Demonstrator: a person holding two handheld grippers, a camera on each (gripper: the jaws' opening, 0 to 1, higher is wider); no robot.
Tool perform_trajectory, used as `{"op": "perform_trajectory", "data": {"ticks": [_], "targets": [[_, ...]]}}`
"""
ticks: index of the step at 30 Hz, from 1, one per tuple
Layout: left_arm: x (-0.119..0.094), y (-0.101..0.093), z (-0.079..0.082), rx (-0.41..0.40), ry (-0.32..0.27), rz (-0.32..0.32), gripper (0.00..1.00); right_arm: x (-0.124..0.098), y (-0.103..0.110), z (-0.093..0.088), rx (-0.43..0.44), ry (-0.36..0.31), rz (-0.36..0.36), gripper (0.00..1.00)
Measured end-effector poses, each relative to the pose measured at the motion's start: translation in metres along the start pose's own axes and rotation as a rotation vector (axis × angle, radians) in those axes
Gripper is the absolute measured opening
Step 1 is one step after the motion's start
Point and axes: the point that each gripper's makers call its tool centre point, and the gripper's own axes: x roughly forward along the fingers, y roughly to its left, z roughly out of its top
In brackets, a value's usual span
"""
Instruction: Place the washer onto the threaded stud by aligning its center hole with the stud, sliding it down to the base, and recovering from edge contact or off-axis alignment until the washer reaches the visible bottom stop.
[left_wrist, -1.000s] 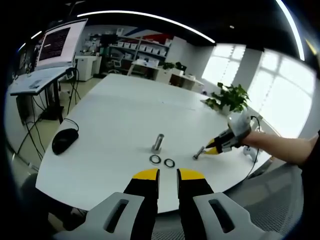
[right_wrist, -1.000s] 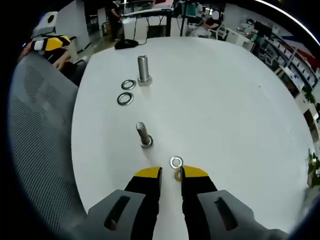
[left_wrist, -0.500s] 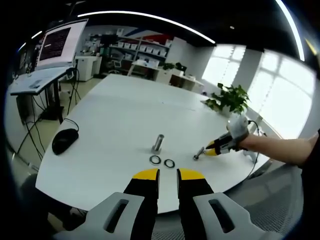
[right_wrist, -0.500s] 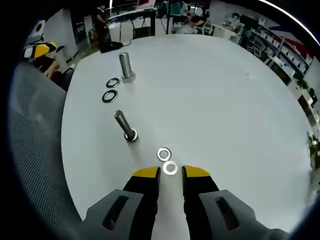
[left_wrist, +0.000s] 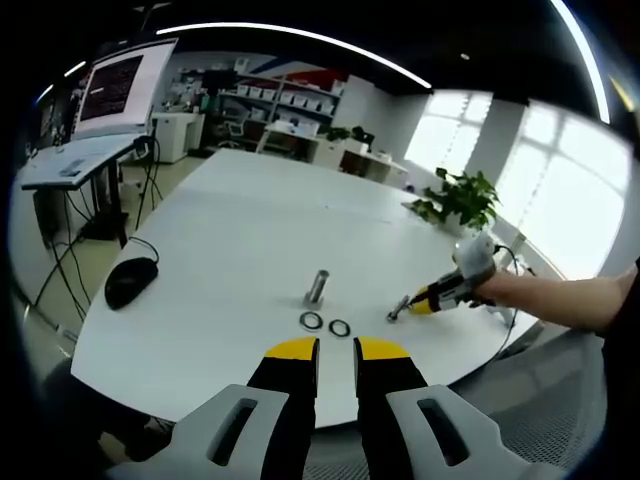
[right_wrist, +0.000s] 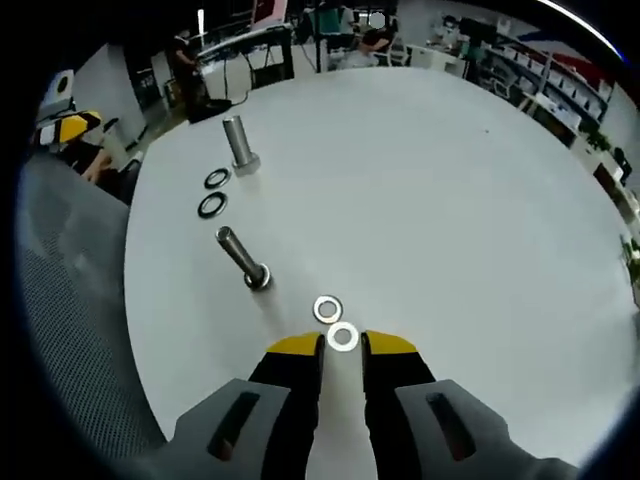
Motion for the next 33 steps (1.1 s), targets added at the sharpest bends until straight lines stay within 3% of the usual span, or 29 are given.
{"op": "perform_trajectory", "data": {"ticks": [10, 23, 29, 33], "targets": [[0.000, 0.000, 0.000, 0.001, 0.000, 0.001, 0.11, -0.001, 0.003, 0.000, -0.010, 0.005, 0.014, 0.15], [0.000, 0.000, -0.001, 0.001, 0.003, 0.002, 0.11, -0.011, 0.008, 0.016, 0.015, -0.042, 0.044, 0.15], [0.000, 0.000, -0.002, 0.002, 0.010, 0.003, 0.11, -0.017, 0.017, 0.027, -0.003, -0.065, 0.086, 0.15], [0.000, 0.000, -0.002, 0.001, 0.012, 0.003, 0.11, -0.023, 0.028, 0.043, -0.009, -0.114, 0.132, 0.15]]}}
